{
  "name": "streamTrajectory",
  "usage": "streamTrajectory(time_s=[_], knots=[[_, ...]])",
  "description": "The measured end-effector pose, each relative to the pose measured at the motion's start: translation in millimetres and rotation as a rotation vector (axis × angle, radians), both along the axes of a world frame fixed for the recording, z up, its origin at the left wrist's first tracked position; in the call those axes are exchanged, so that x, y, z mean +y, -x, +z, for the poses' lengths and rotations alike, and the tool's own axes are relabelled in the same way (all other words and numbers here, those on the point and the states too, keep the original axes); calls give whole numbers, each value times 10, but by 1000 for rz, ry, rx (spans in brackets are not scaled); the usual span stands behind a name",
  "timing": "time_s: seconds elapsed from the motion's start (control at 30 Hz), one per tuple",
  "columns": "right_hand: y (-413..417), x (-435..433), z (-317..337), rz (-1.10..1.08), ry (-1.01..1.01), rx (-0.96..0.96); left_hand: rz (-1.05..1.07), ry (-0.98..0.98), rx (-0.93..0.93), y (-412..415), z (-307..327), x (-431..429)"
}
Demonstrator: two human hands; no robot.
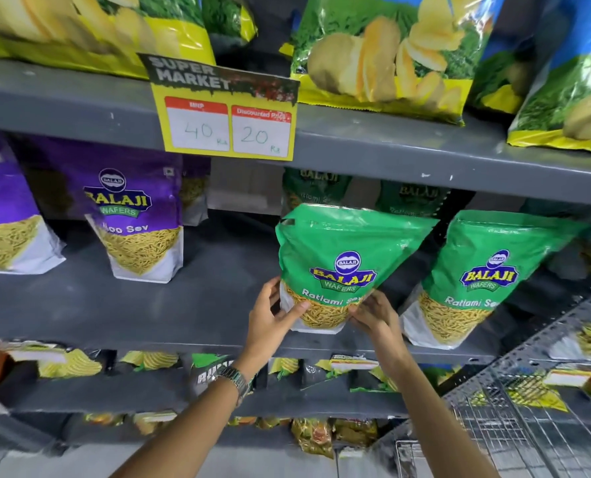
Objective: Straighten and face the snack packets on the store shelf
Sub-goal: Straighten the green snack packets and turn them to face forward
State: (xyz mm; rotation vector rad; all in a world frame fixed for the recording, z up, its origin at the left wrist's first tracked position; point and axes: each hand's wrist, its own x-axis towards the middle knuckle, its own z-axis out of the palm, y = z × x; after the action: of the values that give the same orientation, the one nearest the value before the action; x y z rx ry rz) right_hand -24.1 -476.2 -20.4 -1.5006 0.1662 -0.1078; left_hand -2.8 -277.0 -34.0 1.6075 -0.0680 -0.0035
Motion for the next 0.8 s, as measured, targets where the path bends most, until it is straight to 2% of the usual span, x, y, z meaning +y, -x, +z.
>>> streamTrajectory(time_s=[0.6, 0.67, 0.8], knots=[[121, 37, -30, -16, 42, 0, 30, 1, -5, 159, 48, -40], [154, 119, -86, -118, 51, -41, 13, 2, 1, 146, 11, -26], [403, 518, -326, -621, 164, -149, 5, 128, 6, 127, -63, 164]])
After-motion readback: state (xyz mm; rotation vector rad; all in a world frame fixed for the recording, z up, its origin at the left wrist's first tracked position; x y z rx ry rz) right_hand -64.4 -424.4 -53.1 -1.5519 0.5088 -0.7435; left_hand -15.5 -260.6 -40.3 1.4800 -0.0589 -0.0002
